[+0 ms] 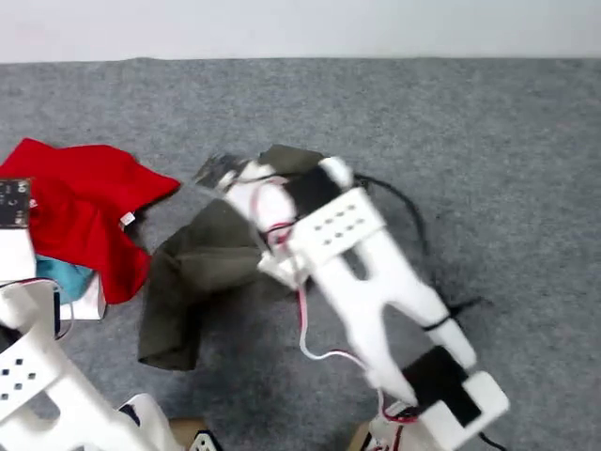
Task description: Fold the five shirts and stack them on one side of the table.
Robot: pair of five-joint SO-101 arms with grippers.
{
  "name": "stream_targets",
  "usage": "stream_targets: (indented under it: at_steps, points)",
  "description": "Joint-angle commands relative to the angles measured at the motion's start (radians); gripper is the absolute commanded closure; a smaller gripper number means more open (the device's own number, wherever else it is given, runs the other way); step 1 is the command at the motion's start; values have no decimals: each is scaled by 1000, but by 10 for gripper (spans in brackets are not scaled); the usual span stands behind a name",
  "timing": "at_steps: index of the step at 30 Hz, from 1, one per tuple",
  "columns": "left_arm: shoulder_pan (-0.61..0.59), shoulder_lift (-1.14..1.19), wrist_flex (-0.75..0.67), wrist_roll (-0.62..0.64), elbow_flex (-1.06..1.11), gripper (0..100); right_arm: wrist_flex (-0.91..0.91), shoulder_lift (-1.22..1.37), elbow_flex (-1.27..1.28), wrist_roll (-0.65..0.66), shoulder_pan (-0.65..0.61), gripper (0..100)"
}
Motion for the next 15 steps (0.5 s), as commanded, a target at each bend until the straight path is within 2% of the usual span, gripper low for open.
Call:
stream_targets:
  at_steps: [1, 11, 15]
  points:
    - [57, -17, 26, -2, -35, 985, 41, -102, -44, 43, 107, 990]
    - [310, -17, 26, 0, -28, 985, 41, -160, -35, 107, 421, 990]
    - [463, -15, 26, 58, 18, 985, 36, -159, 8, 147, 539, 990]
